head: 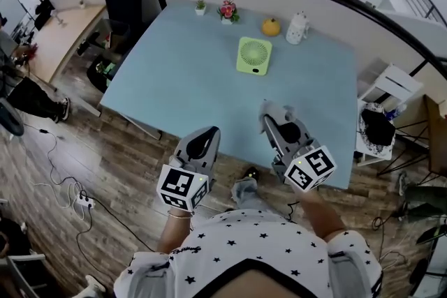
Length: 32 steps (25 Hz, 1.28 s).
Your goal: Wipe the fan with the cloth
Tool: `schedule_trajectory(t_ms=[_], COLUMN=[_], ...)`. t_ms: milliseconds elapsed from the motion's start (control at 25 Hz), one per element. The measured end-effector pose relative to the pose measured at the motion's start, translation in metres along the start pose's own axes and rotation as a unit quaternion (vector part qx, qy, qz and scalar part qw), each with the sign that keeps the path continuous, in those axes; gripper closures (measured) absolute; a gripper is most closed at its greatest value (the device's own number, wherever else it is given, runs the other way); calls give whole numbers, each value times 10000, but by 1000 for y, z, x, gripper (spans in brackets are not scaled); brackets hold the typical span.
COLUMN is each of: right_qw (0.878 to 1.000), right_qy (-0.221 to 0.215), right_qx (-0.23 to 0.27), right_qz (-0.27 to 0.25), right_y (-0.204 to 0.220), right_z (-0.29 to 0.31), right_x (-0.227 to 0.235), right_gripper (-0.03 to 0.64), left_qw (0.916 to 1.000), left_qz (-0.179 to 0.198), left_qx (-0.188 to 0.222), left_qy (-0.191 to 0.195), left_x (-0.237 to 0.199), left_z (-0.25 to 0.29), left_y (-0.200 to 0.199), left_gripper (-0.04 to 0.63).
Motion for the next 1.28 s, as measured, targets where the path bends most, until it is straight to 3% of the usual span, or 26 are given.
schedule_trajectory(t_ms=[640, 1080, 1280], right_qw=[9995, 9974, 9955], right_qy=[235, 510, 725], right_qx=[-131, -330, -571], right_qz=[141, 395, 204], right_y=[-8, 11, 20], right_z=[52, 72, 100], right_x=[108, 158, 168], right_gripper=[569, 569, 569], left_qw=[9998, 9990, 9983], left_qz=[39, 0, -66], left_qx=[-187, -443, -577], left_qy=[-70, 18, 62], left_x=[-36, -49, -74], left_z=[109, 160, 179], left_y=[-21, -15, -13], left_gripper=[565, 565, 565])
Point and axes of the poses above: the fingertips, and each gripper's own axes: z forward along the fingers, x to its right, y out of its underside, the point moved 9 cm from there along -z, backward along the fingers, and after that the axes turned 8 degrees about -y, right-handed, at the moved point
